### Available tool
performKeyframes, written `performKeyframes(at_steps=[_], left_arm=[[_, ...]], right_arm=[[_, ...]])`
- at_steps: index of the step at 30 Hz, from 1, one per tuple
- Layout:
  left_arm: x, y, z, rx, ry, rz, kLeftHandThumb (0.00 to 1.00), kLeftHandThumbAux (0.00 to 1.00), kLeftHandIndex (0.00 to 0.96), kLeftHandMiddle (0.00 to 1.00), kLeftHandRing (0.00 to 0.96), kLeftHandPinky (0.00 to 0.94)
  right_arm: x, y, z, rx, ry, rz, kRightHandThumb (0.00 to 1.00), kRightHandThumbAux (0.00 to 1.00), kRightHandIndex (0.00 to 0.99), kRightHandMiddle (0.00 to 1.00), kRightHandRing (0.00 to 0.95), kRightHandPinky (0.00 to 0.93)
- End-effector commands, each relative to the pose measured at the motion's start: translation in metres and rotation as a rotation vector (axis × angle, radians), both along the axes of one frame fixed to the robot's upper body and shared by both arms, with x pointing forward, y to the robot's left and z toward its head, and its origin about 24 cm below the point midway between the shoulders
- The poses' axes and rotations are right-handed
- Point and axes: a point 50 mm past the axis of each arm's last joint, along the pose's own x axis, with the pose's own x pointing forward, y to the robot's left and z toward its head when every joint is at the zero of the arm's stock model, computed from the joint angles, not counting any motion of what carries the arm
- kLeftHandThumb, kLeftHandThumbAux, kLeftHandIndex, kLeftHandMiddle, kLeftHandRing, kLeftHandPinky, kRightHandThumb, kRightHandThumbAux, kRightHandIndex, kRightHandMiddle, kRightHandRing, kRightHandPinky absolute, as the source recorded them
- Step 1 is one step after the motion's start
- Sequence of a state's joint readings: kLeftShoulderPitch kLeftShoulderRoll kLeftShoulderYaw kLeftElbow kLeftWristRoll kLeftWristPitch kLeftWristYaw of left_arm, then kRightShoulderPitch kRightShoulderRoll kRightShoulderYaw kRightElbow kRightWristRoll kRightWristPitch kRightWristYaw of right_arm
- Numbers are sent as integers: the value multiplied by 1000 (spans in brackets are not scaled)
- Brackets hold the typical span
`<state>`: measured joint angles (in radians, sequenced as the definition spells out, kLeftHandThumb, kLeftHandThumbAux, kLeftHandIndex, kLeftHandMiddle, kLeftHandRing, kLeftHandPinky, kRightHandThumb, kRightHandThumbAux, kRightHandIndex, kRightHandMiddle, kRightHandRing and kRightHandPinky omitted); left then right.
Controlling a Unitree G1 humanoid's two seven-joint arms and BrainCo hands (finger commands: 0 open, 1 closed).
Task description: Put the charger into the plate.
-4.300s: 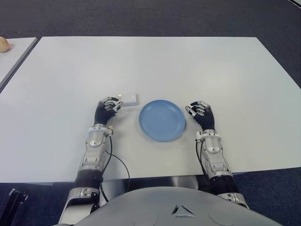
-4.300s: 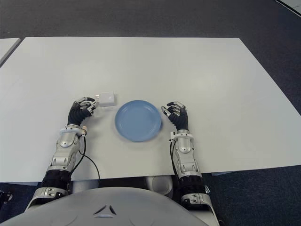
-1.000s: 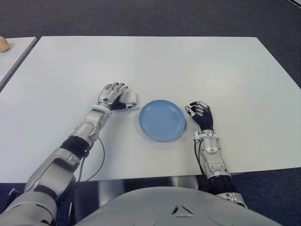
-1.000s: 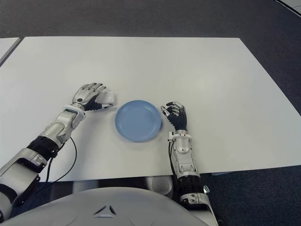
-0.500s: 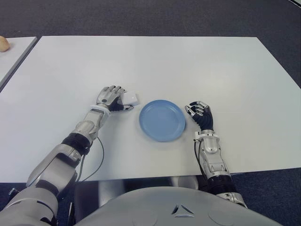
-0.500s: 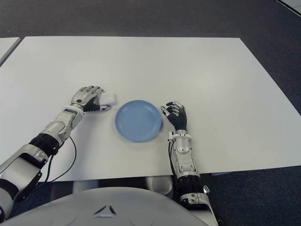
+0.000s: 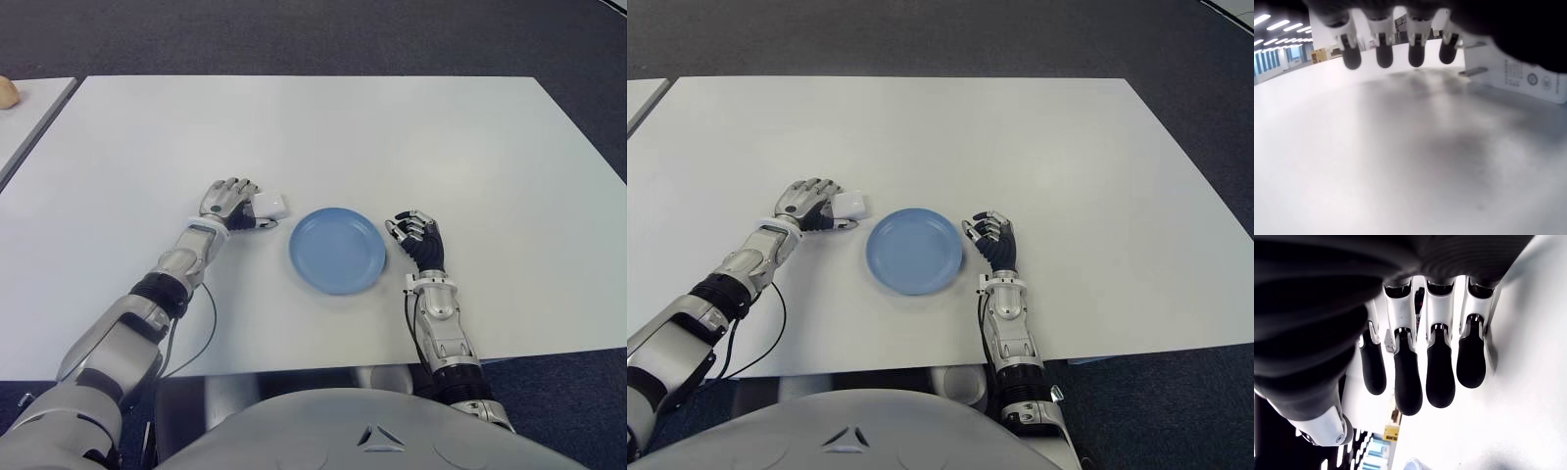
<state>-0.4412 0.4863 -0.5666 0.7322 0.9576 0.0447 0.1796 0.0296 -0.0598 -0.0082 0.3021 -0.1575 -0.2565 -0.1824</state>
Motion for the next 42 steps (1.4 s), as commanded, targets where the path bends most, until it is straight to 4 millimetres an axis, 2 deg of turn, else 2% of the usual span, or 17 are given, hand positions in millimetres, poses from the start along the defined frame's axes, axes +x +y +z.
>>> performKeyframes(at_steps=[1, 14, 15, 18, 21, 24, 25, 26, 29, 30, 33, 36, 42], left_arm=[[-7, 6, -11, 21, 89, 19, 496, 164, 0, 0, 0, 0], [-5, 13, -12, 27, 135, 70, 620, 284, 0, 0, 0, 0], [-5, 14, -12, 19, 133, 81, 659, 316, 25, 53, 57, 47], [-4, 15, -11, -19, 103, 120, 710, 360, 83, 131, 129, 127], [-4, 18, -7, -49, 58, 146, 744, 408, 250, 237, 211, 242], [-5, 19, -3, -92, 7, 153, 752, 441, 360, 325, 292, 318], [-5, 19, -3, -105, -5, 151, 743, 529, 387, 385, 361, 381], [-5, 19, -3, -113, -11, 150, 779, 577, 401, 417, 438, 445], [-6, 19, -1, -146, -38, 148, 820, 636, 403, 476, 564, 566], [-6, 19, -1, -162, -46, 149, 824, 642, 403, 483, 578, 580], [-6, 18, 2, -202, -59, 152, 838, 660, 401, 518, 691, 714], [-6, 18, 3, -248, -58, 166, 841, 666, 398, 532, 766, 795], [-6, 17, 7, -311, -59, 177, 845, 669, 398, 542, 831, 853]], right_arm=[[-2, 0, -3, 9, 12, 0, 704, 730, 431, 631, 636, 634], [-3, 0, -3, 16, 9, 2, 705, 731, 431, 628, 635, 630], [-3, 0, -3, 17, 8, 1, 705, 731, 431, 627, 635, 630], [-3, 0, -3, 15, 7, 0, 705, 730, 431, 626, 635, 627], [-3, 0, -3, 12, 8, -2, 705, 730, 431, 625, 632, 622], [-3, 0, -3, 12, 10, -2, 705, 730, 431, 624, 631, 620], [-3, 0, -3, 13, 10, -2, 705, 730, 431, 625, 630, 621], [-3, 0, -3, 13, 9, -1, 705, 730, 431, 625, 630, 622], [-3, 0, -2, 15, 8, -2, 705, 730, 431, 625, 629, 624], [-3, 0, -2, 15, 8, -2, 705, 730, 431, 625, 629, 624], [-3, 1, -3, 16, 9, -2, 705, 730, 431, 625, 631, 626], [-3, 0, -3, 16, 11, -3, 705, 730, 431, 626, 633, 626], [-3, 0, -3, 13, 15, -5, 705, 730, 431, 626, 634, 626]])
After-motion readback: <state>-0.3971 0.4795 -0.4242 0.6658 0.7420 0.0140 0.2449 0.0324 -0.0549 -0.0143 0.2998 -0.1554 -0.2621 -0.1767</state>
